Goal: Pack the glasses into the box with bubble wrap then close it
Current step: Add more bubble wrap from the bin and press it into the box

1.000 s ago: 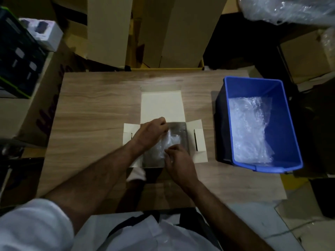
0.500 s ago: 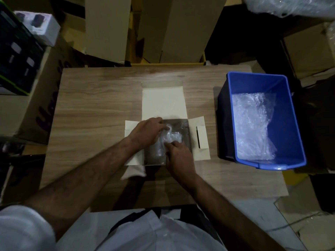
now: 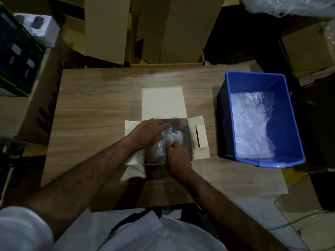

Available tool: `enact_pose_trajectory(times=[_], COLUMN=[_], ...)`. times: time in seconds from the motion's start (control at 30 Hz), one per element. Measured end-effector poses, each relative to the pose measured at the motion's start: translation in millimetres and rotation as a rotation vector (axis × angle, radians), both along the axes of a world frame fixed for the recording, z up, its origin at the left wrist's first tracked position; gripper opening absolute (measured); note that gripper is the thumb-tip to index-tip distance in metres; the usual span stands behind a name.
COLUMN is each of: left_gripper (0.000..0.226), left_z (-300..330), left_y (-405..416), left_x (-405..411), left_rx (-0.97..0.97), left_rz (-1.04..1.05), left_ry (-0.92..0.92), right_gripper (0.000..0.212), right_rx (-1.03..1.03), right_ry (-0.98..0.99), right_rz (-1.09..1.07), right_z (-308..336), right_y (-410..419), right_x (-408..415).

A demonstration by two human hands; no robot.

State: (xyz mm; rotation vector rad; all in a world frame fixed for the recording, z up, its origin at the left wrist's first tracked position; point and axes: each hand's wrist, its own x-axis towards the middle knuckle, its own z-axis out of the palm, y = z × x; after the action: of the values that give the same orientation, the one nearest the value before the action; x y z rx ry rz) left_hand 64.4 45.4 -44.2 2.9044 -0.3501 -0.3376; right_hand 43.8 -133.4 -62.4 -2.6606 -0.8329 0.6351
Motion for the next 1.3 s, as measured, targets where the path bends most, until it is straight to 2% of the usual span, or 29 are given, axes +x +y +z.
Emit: enact_pose_trajectory(times=[0.07,0.2,0.33,0.43,0.5,0.6,0.7,0.77,0.83,0.97,1.13,1.3], left_gripper=[0.039,0.027,0.022,0.018,0.028,0.048,0.054,0.054,0.055,0.055,0.050,0.051], left_z=[1.4,-1.3,-5.9,-10.0,-12.5,-13.3,-8.6,-7.8,-10.0,-1.3,17.2,27.0], left_y=[-1.7,-13.1,-22.3,-13.4,-4.6,2.4,-1.6,-4.2,-3.4,-18.1,-62.2,-126.8], left_x=[-0.4,2.1,1.9,-1.4,-3.3,-1.9,-1.3,-5.2,-10.9,-21.8,-25.7,-1.2], left_rx=[-0.063,-0.011,-0.031,-0.122,-0.096,0.035,0.144,0.159,0.130,-0.050,-0.193,-0.274], left_rz=[0.053,0.169,0.228,0.159,0.073,-0.054,-0.095,-0.096,-0.065,0.097,0.226,0.277], left_ry=[0.011,-0.030,-0.068,-0.084,-0.065,-0.002,0.075,0.064,0.006,-0.066,-0.204,-0.272], right_gripper=[0.054,0.026,0.025,0.020,0.016,0.021,0.025,0.023,0.023,0.049,0.055,0.054], right_rx=[0.005,0.019,0.039,0.117,0.165,0.171,0.190,0.210,0.245,0.364,0.441,0.366], right_ry=[0.018,0.013,0.001,-0.068,-0.094,-0.031,0.027,0.033,-0.010,-0.160,-0.261,-0.408], right_rz=[-0.001,-0.016,-0.011,-0.045,-0.034,0.016,0.013,0.000,-0.032,-0.122,-0.168,-0.230], right_z=[0.3,2.0,0.1,2.9,4.5,1.7,-0.5,2.6,8.8,29.6,50.9,66.5], right_y=[-0.4,-2.8,-9.4,-13.0,-12.8,-12.6,-13.5,-16.6,-22.7,-39.1,-76.7,-138.7], right_x=[2.8,0.5,-7.4,-8.8,-9.7,-11.5,-10.4,-9.6,-8.0,3.0,30.4,61.5])
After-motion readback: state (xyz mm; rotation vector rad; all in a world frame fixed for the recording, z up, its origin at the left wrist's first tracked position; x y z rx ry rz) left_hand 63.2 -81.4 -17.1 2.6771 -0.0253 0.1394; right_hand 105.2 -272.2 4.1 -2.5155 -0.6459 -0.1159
